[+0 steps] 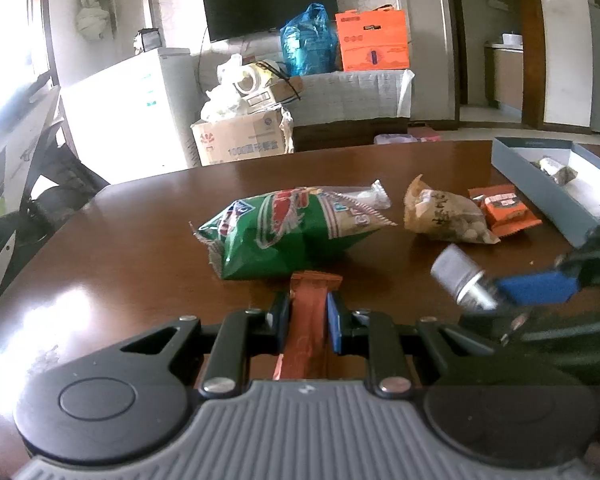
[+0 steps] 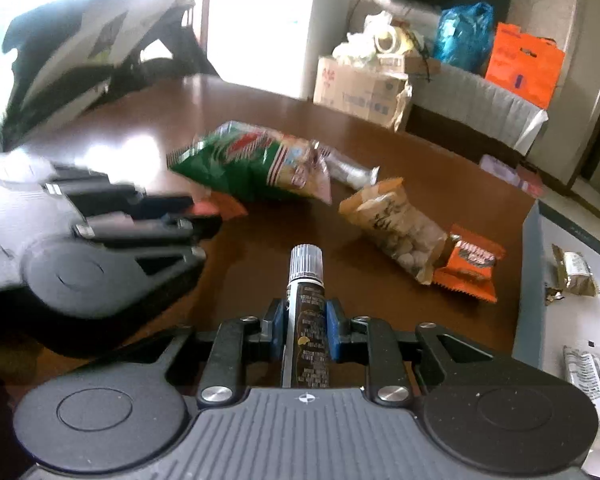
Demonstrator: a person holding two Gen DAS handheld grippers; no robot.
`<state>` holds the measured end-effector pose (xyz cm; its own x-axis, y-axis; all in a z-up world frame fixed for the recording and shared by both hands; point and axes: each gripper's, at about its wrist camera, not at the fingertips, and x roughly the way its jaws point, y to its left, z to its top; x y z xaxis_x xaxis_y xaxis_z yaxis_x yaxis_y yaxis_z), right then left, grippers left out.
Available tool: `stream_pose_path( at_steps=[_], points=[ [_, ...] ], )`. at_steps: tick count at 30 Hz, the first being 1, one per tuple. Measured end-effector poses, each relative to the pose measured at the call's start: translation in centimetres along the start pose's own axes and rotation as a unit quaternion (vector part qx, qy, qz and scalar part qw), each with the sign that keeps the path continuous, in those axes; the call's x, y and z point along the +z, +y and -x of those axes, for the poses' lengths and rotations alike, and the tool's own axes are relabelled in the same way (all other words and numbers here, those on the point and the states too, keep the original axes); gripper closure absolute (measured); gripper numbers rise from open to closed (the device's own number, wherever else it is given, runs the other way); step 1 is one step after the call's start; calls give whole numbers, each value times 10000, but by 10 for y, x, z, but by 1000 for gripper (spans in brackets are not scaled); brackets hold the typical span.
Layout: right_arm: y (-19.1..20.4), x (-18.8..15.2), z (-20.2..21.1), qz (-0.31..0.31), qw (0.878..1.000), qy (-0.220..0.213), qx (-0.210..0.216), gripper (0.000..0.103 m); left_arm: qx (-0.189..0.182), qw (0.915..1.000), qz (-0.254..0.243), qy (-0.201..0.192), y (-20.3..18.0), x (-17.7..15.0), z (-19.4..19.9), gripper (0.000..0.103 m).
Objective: Organize snacks
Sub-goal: 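Lift the tube and red bar and carry both over the white box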
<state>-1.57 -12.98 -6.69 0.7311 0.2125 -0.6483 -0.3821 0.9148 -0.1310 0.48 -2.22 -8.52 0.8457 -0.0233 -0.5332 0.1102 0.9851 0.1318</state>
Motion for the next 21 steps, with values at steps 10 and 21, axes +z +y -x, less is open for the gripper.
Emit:
stream_pose_path(
  at_steps=[10, 21],
  points=[
    [-27, 9, 56, -198, 9981, -583, -48, 80, -71, 9995, -217, -216, -22, 18, 10, 85],
    [-81, 13, 103, -787, 9893, -1164, -398, 81, -409, 9956, -495, -679, -73, 70, 26, 85]
  ],
)
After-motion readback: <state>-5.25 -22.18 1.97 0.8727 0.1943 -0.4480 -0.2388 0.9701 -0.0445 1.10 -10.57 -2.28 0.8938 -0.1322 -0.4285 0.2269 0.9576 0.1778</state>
